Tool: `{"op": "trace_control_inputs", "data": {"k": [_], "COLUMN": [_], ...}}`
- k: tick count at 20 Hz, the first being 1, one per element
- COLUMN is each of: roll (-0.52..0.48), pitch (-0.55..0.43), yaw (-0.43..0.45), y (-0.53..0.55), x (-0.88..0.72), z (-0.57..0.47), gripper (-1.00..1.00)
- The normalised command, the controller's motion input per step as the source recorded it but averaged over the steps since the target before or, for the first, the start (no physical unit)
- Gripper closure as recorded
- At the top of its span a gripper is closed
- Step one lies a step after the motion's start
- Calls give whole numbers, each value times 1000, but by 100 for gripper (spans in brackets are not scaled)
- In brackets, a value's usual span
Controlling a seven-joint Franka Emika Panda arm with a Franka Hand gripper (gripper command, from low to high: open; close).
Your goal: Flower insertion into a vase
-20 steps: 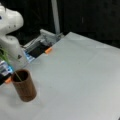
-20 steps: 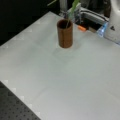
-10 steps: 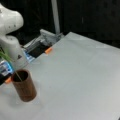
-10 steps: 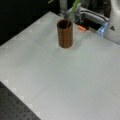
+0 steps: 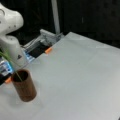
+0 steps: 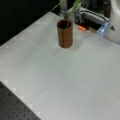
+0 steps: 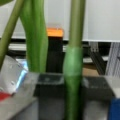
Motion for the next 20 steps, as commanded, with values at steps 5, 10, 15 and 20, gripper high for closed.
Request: {"op": "trace_control_inputs", "data": {"k": [5, 10, 15, 20], "roll": [-179, -27, 54, 54], "pitch": [708, 468, 287, 209], "yaw": [193, 101, 53, 63], "y": [-266, -251, -205, -169], "x": [275, 258, 138, 71], "z": [268, 243, 180, 153], "gripper": [100, 100, 100, 100]}}
